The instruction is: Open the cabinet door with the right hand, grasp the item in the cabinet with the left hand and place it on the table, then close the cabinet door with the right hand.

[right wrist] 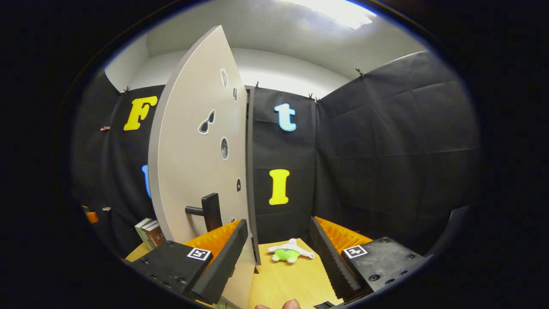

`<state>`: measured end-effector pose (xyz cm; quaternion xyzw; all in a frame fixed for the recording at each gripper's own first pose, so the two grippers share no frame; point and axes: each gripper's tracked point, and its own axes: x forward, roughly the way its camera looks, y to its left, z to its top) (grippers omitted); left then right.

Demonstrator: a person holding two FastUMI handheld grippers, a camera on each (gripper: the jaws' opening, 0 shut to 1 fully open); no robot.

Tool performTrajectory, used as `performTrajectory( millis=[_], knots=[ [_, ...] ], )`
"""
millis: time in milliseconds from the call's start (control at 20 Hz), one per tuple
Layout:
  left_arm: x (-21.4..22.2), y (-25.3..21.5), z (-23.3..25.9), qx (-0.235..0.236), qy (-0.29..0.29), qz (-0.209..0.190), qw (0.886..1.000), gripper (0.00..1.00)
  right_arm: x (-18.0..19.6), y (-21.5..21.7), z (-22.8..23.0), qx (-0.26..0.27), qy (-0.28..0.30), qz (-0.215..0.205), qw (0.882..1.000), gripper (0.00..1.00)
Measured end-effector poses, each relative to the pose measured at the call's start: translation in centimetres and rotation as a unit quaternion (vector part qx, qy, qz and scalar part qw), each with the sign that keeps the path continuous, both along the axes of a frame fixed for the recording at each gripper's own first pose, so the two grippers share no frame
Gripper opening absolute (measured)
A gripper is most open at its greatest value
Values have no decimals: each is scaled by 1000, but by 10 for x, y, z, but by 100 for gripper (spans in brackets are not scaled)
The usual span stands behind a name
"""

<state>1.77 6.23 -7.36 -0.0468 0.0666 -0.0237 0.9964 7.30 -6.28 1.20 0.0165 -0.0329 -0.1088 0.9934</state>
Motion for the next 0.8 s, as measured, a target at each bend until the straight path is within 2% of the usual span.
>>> performTrajectory(
  millis=[600,800],
  knots=[
    [8,19,-10,2,10,14,1000,98,38,115,-9,-12,6,129,992,96],
    [9,19,-10,2,10,14,1000,98,36,123,-11,-22,7,154,988,98]
  ],
)
